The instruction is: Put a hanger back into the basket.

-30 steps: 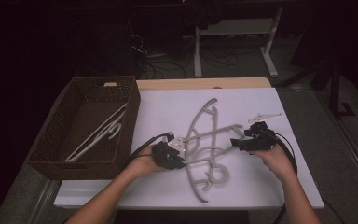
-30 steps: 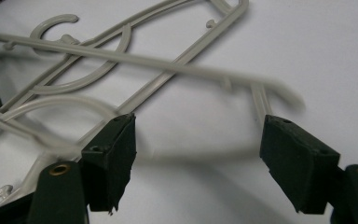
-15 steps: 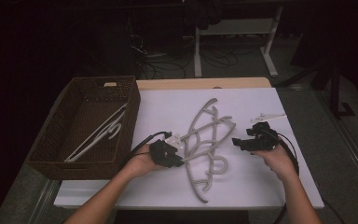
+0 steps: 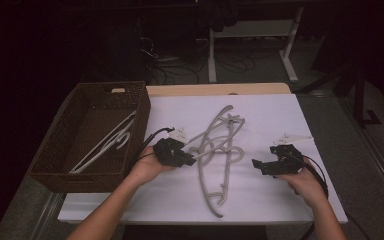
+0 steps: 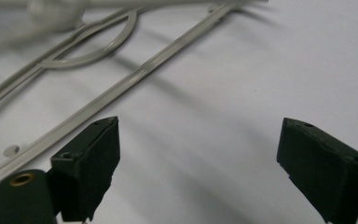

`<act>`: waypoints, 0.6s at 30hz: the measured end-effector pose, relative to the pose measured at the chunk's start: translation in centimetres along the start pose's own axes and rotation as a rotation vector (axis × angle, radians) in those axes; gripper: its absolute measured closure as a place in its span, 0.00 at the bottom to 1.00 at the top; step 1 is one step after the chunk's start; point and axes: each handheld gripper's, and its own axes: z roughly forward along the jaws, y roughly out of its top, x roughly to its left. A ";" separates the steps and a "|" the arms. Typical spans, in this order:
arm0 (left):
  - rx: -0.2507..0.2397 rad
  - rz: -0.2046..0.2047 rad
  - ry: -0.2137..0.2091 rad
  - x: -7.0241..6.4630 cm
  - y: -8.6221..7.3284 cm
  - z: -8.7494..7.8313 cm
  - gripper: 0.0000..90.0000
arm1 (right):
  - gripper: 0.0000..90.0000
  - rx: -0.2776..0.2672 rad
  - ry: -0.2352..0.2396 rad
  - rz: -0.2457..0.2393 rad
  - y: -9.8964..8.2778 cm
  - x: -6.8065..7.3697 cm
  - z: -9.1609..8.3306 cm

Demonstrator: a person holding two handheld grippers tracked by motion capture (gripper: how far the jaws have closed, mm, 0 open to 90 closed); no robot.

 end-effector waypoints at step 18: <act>-0.126 -0.071 0.075 1.5 4.7 -8.1 0.91 | 0.00 -0.003 0.019 -0.052 -0.4 0.6 1.1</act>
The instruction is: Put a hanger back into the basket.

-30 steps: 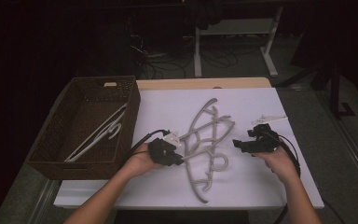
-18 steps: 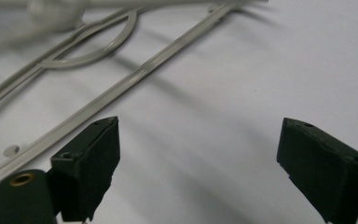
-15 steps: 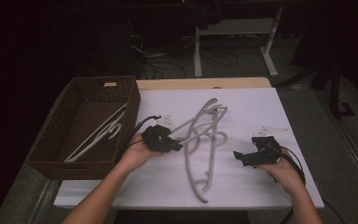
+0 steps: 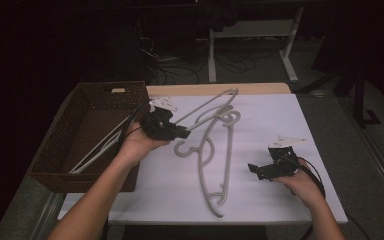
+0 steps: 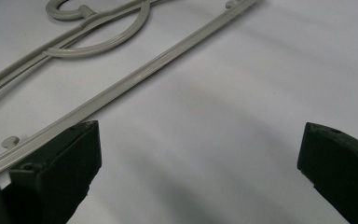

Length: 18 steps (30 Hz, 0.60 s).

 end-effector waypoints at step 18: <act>-0.063 -0.072 0.179 6.4 -5.0 -12.3 0.92 | 0.00 -0.012 -0.008 0.016 0.0 -0.5 -0.1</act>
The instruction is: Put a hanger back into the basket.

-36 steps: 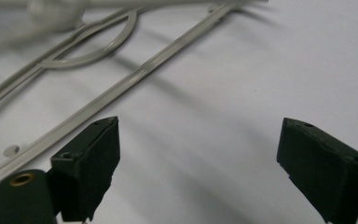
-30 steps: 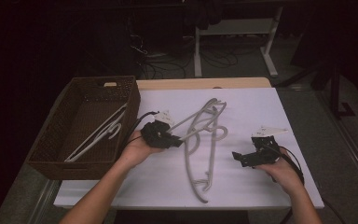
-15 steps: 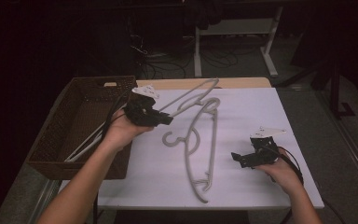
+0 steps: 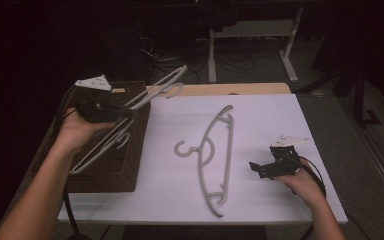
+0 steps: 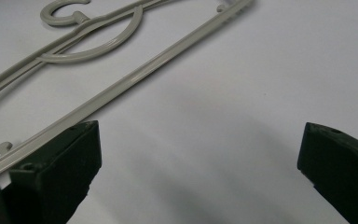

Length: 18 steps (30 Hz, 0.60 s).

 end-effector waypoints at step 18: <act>-0.013 -0.121 0.076 4.8 -9.9 -4.1 0.92 | 0.00 0.012 -0.004 0.009 0.0 -0.3 0.2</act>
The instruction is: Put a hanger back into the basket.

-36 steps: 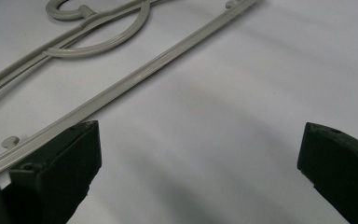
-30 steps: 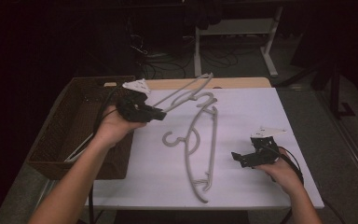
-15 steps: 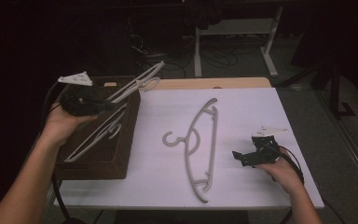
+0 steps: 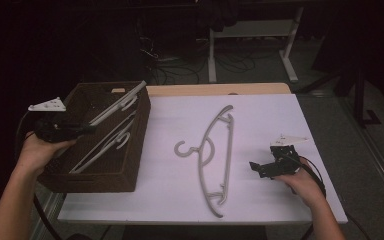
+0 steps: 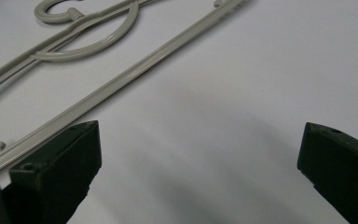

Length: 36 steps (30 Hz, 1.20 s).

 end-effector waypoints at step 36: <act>0.038 -0.101 0.017 1.7 -2.2 1.5 0.47 | 0.00 -0.006 -0.002 0.013 0.0 -0.3 0.0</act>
